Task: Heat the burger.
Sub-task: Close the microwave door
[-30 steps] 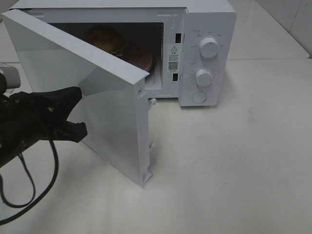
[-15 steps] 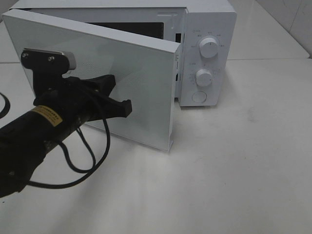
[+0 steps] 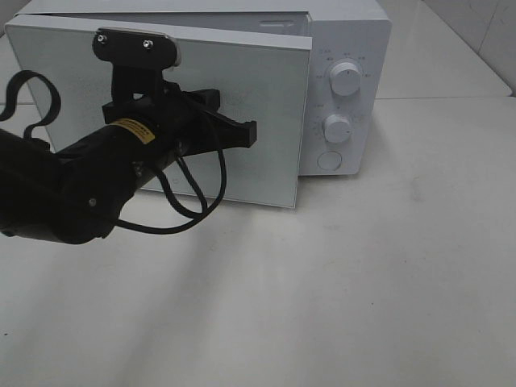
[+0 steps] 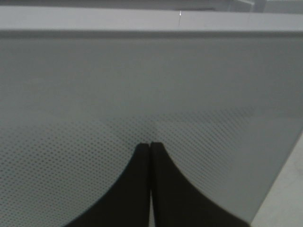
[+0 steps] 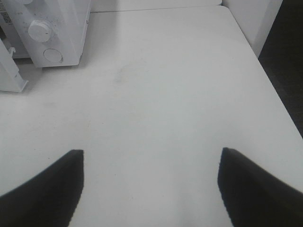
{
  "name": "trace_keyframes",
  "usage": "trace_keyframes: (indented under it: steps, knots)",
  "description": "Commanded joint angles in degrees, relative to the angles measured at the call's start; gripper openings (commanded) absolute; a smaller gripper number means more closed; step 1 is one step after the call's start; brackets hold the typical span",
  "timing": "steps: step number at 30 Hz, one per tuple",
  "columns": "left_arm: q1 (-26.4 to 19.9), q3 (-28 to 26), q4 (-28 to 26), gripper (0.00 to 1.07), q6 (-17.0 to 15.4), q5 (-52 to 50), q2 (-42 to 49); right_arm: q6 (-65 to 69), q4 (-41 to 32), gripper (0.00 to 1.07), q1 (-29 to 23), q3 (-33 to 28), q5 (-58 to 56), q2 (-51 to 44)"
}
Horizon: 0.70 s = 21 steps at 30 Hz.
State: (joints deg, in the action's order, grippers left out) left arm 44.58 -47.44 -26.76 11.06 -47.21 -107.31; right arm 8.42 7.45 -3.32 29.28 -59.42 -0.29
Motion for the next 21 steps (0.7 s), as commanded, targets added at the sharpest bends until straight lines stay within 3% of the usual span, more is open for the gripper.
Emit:
trace_keyframes:
  steps: [1,13,21]
  knots:
    - [0.40,-2.46,-0.97,0.00,0.46,0.63,-1.43,0.23,-0.17,0.75,0.46,-0.11,0.11,-1.49]
    - [0.17,-9.34,-3.61,0.00,0.52,3.27,-5.50,0.17,-0.17,0.75,0.46,-0.11,0.11,-1.49]
    - [-2.64,-13.24,-3.27,0.00,2.23,7.91,-6.36,0.17,-0.17,0.75,0.46,-0.11,0.11,-1.49]
